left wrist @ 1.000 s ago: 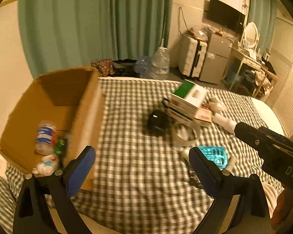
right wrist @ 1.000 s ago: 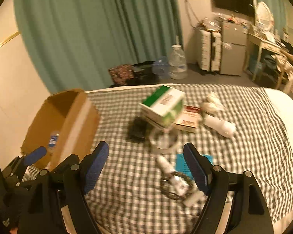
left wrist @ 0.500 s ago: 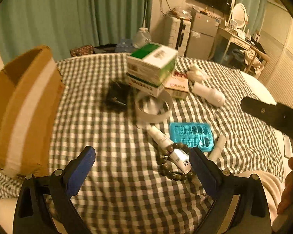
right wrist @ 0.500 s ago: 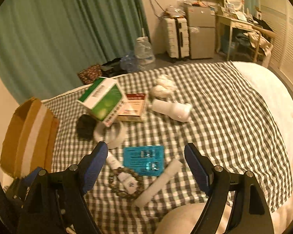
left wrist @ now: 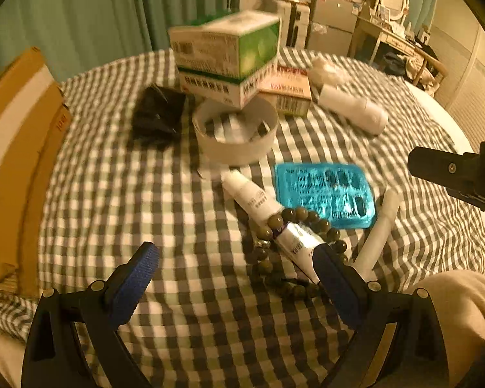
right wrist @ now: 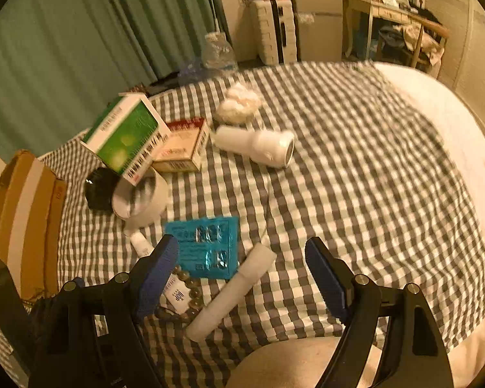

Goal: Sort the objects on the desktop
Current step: 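Grasp the wooden bead bracelet with the left gripper while the right grasps the white tube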

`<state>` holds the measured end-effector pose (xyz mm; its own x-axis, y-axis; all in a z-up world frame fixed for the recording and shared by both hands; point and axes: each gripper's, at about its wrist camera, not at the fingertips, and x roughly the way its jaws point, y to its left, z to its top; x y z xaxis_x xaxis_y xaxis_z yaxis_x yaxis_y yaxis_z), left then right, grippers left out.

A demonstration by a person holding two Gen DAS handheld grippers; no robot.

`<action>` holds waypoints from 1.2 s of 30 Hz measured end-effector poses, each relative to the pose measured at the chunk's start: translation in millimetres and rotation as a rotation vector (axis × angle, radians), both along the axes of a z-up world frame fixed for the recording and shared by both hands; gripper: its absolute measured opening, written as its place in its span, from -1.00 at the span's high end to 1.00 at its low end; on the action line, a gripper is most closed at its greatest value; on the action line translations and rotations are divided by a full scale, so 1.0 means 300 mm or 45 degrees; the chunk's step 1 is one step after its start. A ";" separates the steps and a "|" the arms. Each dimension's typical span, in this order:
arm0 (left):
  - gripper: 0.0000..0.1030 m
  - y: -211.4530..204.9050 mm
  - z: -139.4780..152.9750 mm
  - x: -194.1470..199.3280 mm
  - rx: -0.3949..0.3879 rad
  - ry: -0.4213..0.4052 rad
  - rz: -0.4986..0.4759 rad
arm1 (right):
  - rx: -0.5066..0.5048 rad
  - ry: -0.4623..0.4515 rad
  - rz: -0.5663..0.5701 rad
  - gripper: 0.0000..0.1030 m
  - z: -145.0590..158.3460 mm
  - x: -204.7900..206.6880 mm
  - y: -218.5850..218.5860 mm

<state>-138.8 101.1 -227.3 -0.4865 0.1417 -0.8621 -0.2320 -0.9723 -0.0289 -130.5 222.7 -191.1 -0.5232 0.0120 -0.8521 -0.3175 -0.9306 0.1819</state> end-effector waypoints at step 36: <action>0.78 0.010 -0.053 0.019 0.058 0.021 -0.134 | -0.133 -0.331 0.084 0.61 -0.245 -0.066 -0.026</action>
<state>-133.2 104.1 -243.1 -0.4810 0.2319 -0.8455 -0.3339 -0.9402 -0.0679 -150.4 215.0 -264.7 -0.2840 -0.1096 -0.9526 -0.3051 -0.9315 0.1981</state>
